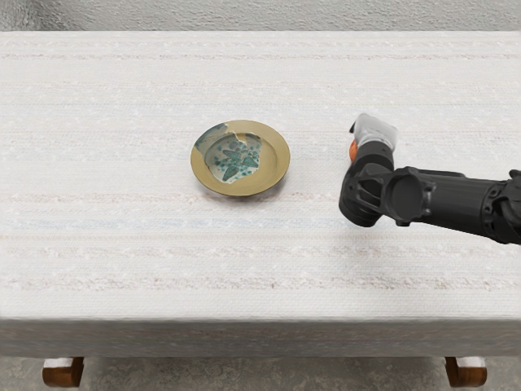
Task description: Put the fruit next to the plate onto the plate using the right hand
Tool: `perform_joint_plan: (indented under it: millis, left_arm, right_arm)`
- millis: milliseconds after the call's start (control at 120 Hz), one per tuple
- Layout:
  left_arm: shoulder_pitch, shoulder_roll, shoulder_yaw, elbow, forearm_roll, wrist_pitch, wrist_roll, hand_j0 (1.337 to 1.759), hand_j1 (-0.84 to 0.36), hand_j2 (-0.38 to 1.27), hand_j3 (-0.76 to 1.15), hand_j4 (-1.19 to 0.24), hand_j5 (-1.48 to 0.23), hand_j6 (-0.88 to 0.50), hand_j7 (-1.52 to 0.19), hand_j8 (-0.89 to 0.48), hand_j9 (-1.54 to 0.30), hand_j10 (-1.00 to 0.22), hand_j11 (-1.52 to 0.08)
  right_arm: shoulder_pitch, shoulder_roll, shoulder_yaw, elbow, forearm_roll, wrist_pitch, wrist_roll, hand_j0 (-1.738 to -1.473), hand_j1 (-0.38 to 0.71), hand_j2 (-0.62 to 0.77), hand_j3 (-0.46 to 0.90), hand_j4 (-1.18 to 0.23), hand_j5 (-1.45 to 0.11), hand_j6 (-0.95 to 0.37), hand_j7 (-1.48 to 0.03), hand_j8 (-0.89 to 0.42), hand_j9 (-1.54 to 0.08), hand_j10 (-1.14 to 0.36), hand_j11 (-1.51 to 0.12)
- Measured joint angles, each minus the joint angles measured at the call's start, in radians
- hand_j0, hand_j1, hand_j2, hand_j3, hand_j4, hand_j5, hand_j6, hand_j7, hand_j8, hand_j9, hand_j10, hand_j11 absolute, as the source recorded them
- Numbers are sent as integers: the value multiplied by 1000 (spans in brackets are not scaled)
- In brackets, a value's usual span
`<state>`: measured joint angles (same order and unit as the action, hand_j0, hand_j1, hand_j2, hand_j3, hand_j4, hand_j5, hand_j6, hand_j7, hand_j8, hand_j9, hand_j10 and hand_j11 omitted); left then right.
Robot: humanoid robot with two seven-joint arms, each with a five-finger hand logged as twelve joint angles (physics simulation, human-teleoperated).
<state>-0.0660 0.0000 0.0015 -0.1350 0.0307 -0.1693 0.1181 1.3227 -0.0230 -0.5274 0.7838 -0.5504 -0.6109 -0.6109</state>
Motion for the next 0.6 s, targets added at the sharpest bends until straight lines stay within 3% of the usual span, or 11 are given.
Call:
perform_joint_plan:
  millis: [167, 383, 600]
  left_arm:
    - [0, 0, 0, 0, 0, 0, 0, 1658, 69, 47, 0, -234, -304, -234, -304, -234, -304, -234, -304]
    - [0, 0, 0, 0, 0, 0, 0, 1658, 69, 47, 0, -234, -304, -234, -304, -234, -304, -234, -304]
    - [0, 0, 0, 0, 0, 0, 0, 1658, 69, 47, 0, -234, -304, -234, -304, -234, -304, -234, -304]
  right_arm:
    - [-2, 2, 0, -1, -1, 0, 0, -1658, 207, -76, 0, -473, -602, -466, -607, -410, -608, -469, -608]
    - [-9, 3, 0, -3, -7, 0, -1, -1654, 257, -58, -1, -534, -665, -399, -677, -348, -685, -524, -684]
    - [-13, 3, 1, -4, -13, -1, -1, -1649, 318, 119, -1, -639, -731, -358, -779, -315, -777, -523, -783]
